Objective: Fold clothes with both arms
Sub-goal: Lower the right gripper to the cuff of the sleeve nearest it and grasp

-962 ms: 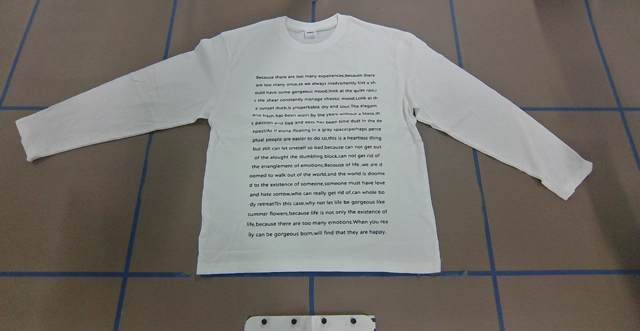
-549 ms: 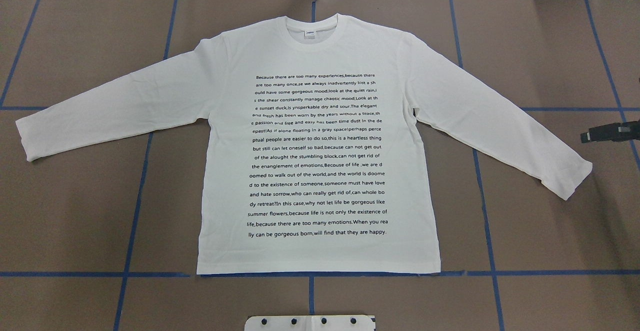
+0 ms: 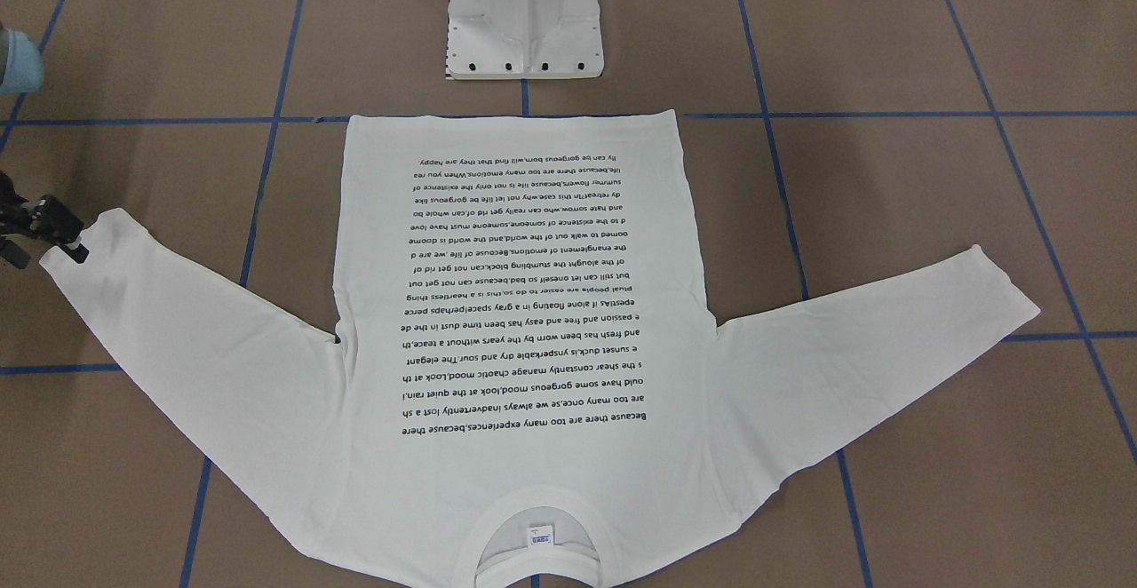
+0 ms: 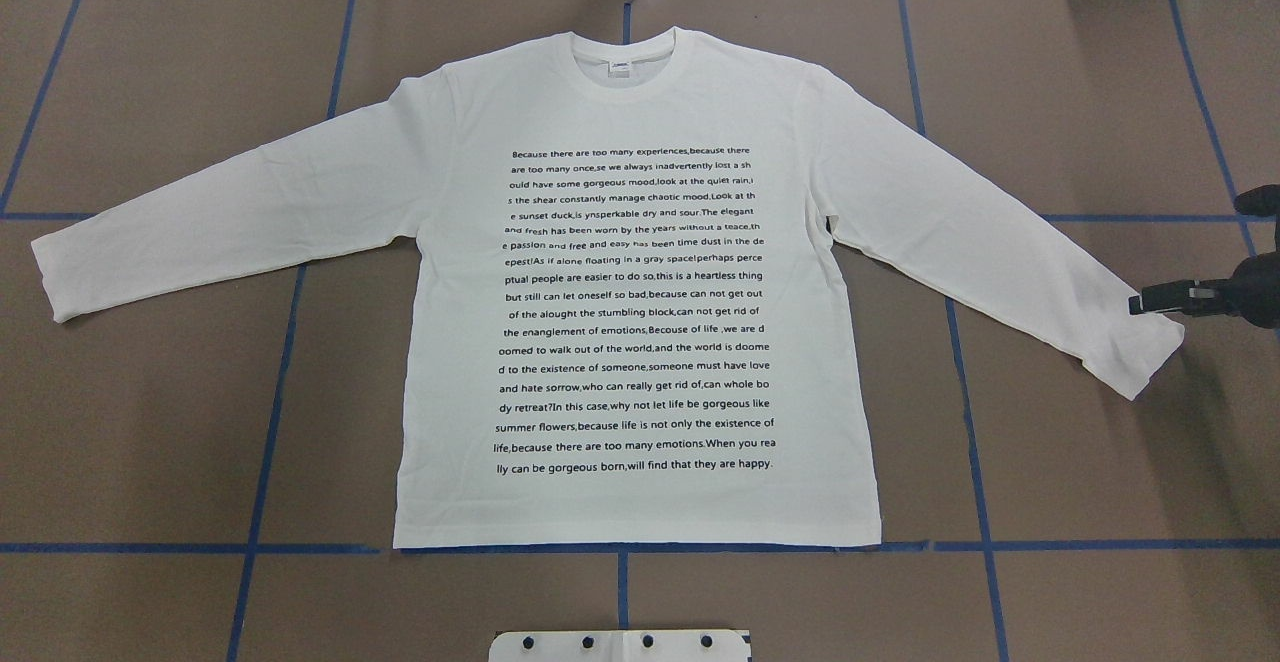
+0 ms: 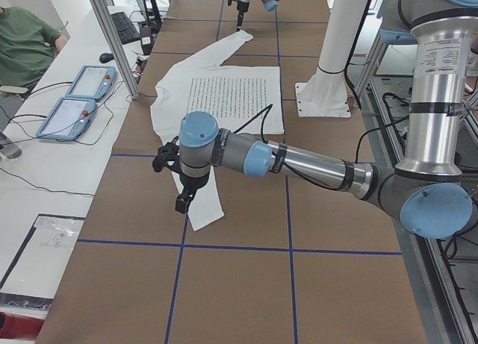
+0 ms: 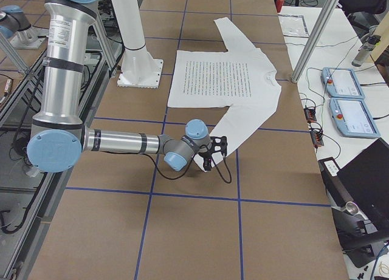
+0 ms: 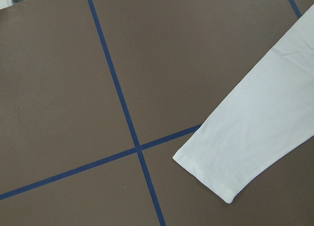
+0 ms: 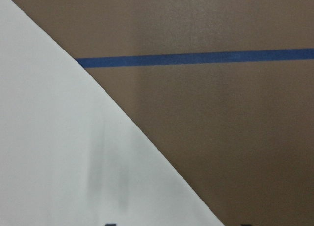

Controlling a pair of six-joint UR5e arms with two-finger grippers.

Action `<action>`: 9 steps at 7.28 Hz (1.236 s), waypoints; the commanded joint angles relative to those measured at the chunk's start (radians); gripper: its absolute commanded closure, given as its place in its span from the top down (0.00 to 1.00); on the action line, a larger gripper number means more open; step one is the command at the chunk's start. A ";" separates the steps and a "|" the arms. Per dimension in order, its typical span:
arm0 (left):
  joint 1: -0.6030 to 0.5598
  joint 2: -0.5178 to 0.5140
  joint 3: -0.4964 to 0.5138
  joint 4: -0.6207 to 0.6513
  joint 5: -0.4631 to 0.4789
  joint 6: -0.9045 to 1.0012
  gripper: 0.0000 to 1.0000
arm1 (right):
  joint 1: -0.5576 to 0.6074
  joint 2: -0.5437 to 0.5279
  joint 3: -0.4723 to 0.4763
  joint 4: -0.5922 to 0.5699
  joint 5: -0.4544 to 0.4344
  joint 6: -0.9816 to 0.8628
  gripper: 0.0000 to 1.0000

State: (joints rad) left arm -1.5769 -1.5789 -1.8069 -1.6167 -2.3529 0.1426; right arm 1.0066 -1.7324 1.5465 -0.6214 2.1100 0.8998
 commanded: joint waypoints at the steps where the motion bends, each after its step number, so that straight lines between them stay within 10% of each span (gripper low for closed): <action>1: 0.000 0.002 -0.006 0.000 0.000 -0.001 1.00 | -0.002 -0.009 -0.016 0.003 -0.001 0.002 0.85; 9: 0.000 0.008 -0.022 0.000 0.000 -0.001 1.00 | -0.008 -0.015 -0.048 0.003 0.001 0.002 0.67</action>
State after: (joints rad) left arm -1.5769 -1.5720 -1.8265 -1.6168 -2.3531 0.1411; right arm 1.0013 -1.7472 1.5033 -0.6182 2.1107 0.9020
